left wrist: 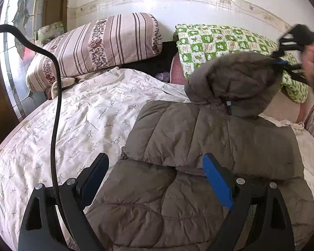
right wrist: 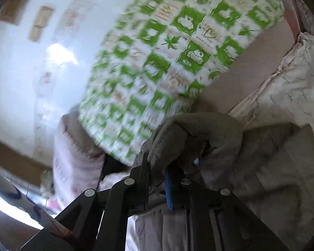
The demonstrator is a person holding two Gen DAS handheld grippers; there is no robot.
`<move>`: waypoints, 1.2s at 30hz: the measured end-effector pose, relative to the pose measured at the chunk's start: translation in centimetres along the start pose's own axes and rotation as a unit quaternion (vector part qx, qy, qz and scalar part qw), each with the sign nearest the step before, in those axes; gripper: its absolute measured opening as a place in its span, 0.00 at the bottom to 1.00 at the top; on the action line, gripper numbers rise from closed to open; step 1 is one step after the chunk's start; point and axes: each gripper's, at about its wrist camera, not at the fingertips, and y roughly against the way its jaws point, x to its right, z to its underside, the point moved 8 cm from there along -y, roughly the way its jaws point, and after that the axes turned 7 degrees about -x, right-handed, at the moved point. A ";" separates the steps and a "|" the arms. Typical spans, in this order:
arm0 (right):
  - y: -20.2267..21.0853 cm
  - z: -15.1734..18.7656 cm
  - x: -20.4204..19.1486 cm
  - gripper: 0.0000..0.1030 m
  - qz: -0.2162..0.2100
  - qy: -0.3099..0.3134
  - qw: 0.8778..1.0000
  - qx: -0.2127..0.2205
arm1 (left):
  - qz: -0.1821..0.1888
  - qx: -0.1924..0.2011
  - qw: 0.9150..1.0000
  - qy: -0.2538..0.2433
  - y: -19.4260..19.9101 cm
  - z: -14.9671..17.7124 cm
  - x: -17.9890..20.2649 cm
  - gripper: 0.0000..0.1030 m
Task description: Fold large clothes
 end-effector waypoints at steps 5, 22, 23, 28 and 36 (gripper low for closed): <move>4.5 8.7 1.1 0.11 -0.024 0.031 0.999 -0.009 | -0.004 0.000 1.000 0.004 0.3 0.0 -0.4 0.88; 3.6 15.0 8.3 0.44 0.025 -0.019 0.999 -0.027 | 0.000 -0.018 1.000 0.024 -0.7 0.0 -1.2 0.88; 3.0 14.7 8.4 0.49 0.024 -0.032 0.999 -0.029 | 0.002 -0.021 0.999 0.025 -0.9 0.0 -1.3 0.88; -0.5 12.9 9.7 0.49 0.005 -0.102 0.994 -0.022 | 0.012 -0.029 0.999 0.027 -1.3 -0.3 -1.4 0.88; -2.0 10.6 9.3 0.10 0.003 -0.060 0.998 -0.009 | 0.162 -0.093 0.979 0.082 -2.3 -2.2 0.2 0.88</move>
